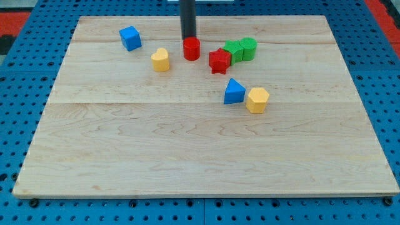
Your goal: Push the green blocks into the red blocks
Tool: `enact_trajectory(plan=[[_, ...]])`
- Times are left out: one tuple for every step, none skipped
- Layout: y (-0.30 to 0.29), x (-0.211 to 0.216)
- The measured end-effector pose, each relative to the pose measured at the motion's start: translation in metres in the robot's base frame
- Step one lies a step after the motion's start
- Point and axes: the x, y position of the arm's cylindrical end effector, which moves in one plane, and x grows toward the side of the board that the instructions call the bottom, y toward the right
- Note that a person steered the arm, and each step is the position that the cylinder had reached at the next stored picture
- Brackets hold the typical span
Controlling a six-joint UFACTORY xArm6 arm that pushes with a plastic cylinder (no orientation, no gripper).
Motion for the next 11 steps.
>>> enact_trajectory(plan=[[0.048, -0.003], [0.071, -0.003], [0.083, -0.003], [0.135, -0.002], [0.177, 0.016], [0.141, 0.033], [0.118, 0.044], [0.086, 0.083], [0.075, 0.085], [0.121, 0.059], [0.102, 0.03]])
